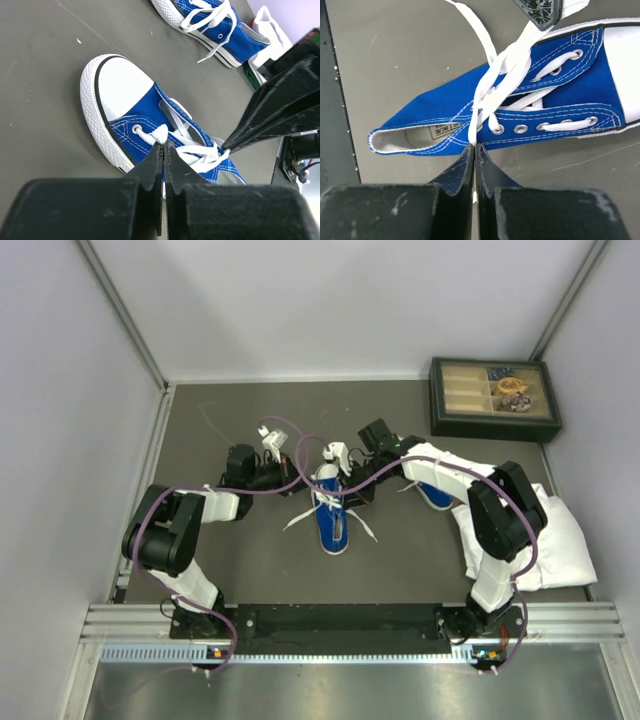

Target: Tie the shoes

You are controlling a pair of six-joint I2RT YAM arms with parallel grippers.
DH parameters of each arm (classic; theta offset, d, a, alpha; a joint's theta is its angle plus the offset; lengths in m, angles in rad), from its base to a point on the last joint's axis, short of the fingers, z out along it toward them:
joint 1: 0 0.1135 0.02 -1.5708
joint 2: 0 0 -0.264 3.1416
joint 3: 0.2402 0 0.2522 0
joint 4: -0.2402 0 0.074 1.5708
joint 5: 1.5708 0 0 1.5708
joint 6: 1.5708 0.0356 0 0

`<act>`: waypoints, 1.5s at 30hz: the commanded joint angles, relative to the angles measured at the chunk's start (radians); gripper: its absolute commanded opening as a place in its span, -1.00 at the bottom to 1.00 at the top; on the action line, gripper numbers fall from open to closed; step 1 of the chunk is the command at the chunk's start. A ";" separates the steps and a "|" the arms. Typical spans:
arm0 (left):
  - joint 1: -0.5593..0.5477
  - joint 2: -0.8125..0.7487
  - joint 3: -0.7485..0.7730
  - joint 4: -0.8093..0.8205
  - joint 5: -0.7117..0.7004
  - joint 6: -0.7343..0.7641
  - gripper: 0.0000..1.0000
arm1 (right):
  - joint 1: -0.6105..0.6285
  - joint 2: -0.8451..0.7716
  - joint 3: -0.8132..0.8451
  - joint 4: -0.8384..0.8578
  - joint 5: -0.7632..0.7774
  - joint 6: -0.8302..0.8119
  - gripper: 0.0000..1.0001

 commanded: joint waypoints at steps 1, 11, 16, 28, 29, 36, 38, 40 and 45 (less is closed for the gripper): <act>0.013 -0.017 0.032 0.005 -0.006 0.012 -0.90 | 0.014 -0.094 0.035 -0.008 -0.047 0.022 -1.00; 0.080 -0.178 0.003 -0.138 -0.015 0.035 0.32 | 0.012 -0.109 0.040 0.058 -0.116 0.221 -1.00; 0.099 -0.388 -0.051 -0.309 -0.038 0.222 0.48 | 0.014 -0.092 0.040 0.139 -0.142 0.381 -1.00; 0.051 -0.560 -0.212 -0.181 0.039 0.326 0.93 | 0.014 -0.075 -0.009 0.340 -0.136 0.702 -1.00; 0.038 -0.543 -0.218 -0.160 0.040 0.337 0.91 | 0.015 -0.075 -0.012 0.348 -0.135 0.712 -1.00; -0.070 -0.460 -0.212 -0.040 0.007 0.415 0.80 | 0.015 -0.086 -0.055 0.415 -0.129 0.774 -1.00; -0.084 -0.446 -0.209 -0.011 -0.024 0.417 0.80 | 0.015 -0.086 -0.064 0.423 -0.127 0.786 -1.00; -0.105 -0.437 -0.209 0.012 -0.038 0.425 0.81 | 0.015 -0.085 -0.075 0.440 -0.129 0.797 -1.00; -0.156 -0.408 -0.208 0.051 -0.082 0.435 0.74 | 0.017 -0.081 -0.084 0.457 -0.130 0.815 -1.00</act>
